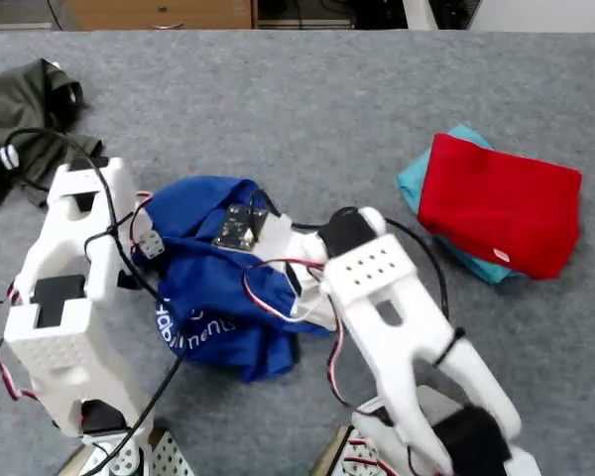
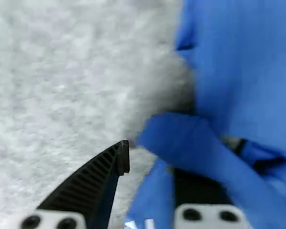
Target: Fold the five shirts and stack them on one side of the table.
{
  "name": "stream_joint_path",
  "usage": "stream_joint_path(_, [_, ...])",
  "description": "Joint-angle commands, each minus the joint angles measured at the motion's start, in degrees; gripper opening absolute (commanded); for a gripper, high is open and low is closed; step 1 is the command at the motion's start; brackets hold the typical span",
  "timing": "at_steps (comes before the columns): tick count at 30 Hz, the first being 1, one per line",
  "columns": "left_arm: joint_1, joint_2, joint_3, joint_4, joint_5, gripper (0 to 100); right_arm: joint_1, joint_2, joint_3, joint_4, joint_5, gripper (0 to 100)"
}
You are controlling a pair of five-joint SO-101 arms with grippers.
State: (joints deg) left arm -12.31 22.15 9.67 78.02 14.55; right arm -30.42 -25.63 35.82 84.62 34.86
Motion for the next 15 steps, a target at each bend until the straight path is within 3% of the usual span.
stream_joint_path(1, [-3.43,2.07,-2.02,-0.88,0.79,2,0.84,-5.67,-5.23,2.73,0.44,30.5])
stream_joint_path(3, [-6.42,2.15,-2.11,-0.97,0.26,2,2.33,-5.67,-10.59,4.31,0.44,29.4])
stream_joint_path(8, [-14.42,2.15,-2.02,-0.44,-9.58,2,5.05,0.57,-23.52,6.07,0.44,25.8])
stream_joint_path(15, [-28.57,2.15,-5.71,3.96,-21.89,2,5.58,22.11,-34.42,2.46,-1.58,24.9])
